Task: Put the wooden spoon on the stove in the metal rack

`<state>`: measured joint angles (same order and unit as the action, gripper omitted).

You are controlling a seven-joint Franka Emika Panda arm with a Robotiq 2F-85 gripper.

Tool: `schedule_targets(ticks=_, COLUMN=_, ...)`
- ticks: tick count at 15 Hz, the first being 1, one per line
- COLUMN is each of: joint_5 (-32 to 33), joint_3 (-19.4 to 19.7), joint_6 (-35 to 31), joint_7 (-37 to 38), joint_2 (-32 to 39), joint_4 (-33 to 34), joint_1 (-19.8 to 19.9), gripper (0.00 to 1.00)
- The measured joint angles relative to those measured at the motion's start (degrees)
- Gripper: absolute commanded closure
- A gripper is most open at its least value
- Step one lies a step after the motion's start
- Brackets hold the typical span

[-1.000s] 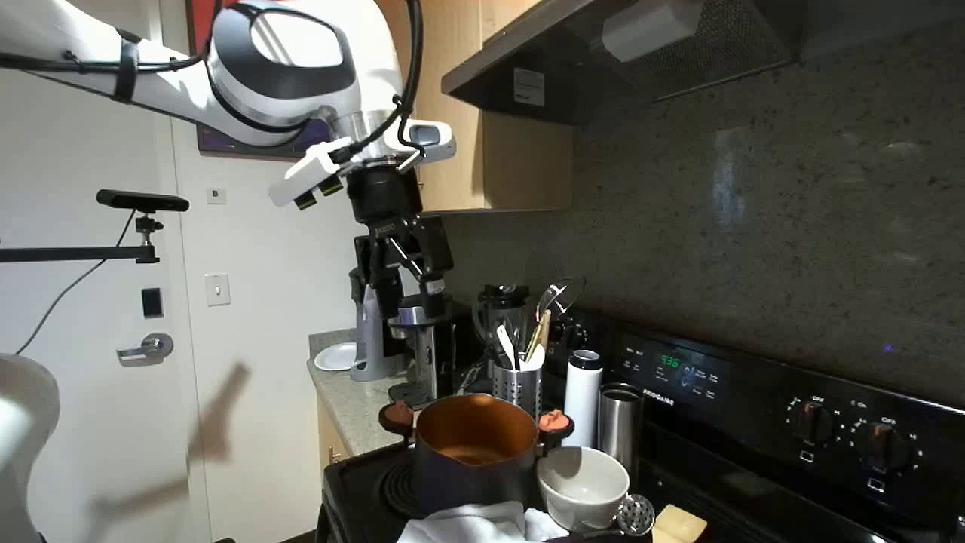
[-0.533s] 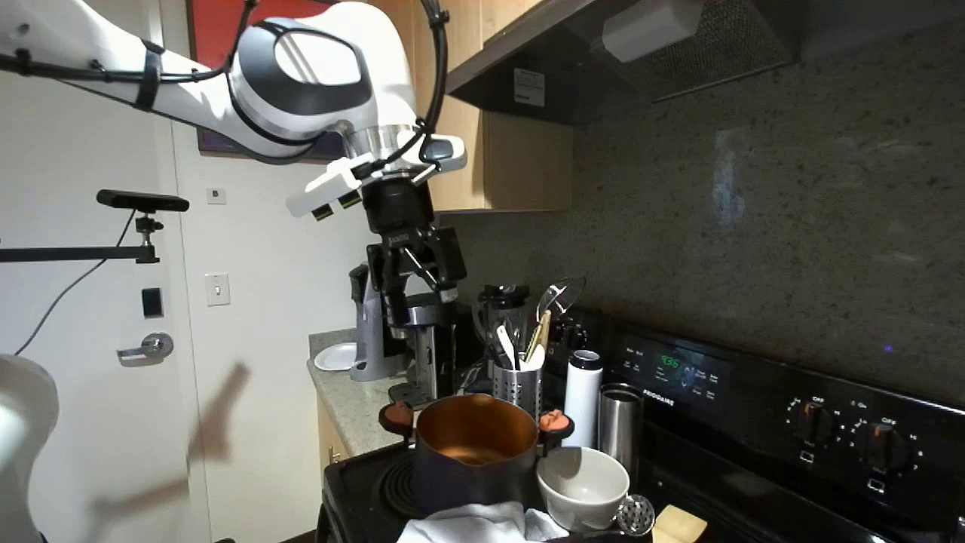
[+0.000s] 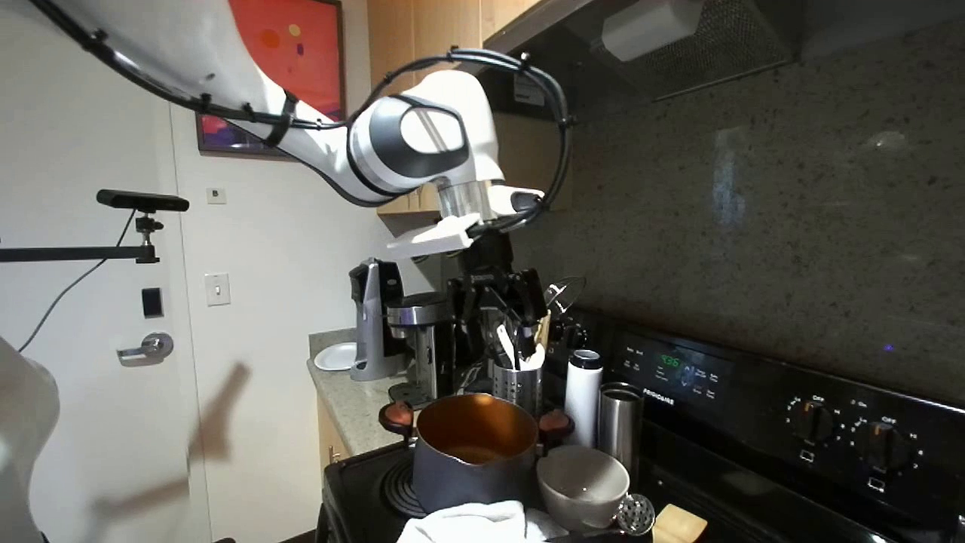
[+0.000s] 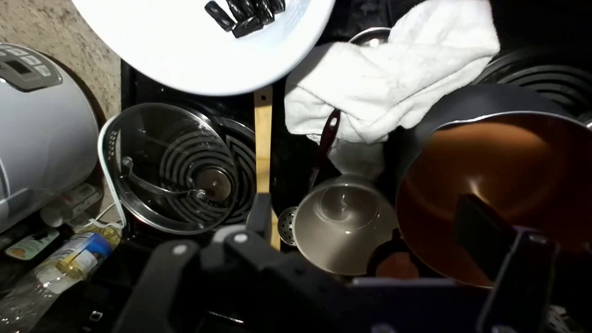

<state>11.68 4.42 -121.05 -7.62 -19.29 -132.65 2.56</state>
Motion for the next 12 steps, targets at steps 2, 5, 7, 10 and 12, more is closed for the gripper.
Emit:
schedule_targets(ticks=2, joint_5=0.0, joint_3=0.9, joint_6=-2.2, joint_7=-0.3, joint_2=5.2, joint_4=2.7, joint_1=0.1, gripper=0.0)
schedule_targets(ticks=5, joint_5=0.0, joint_3=1.9, joint_6=-4.0, joint_7=-1.8, joint_2=12.3, joint_4=6.1, joint_1=1.0, gripper=0.0)
schedule_targets(ticks=7, joint_5=0.0, joint_3=2.6, joint_6=-4.7, joint_7=-3.1, joint_2=16.2, joint_4=7.6, joint_1=1.8, gripper=0.0)
schedule_targets(ticks=10, joint_5=0.0, joint_3=3.3, joint_6=-5.2, joint_7=-5.2, joint_2=21.0, joint_4=8.7, joint_1=3.2, gripper=0.0)
schedule_targets(ticks=12, joint_5=0.0, joint_3=3.7, joint_6=-6.2, joint_7=-6.4, joint_2=23.5, joint_4=8.8, joint_1=4.0, gripper=0.0)
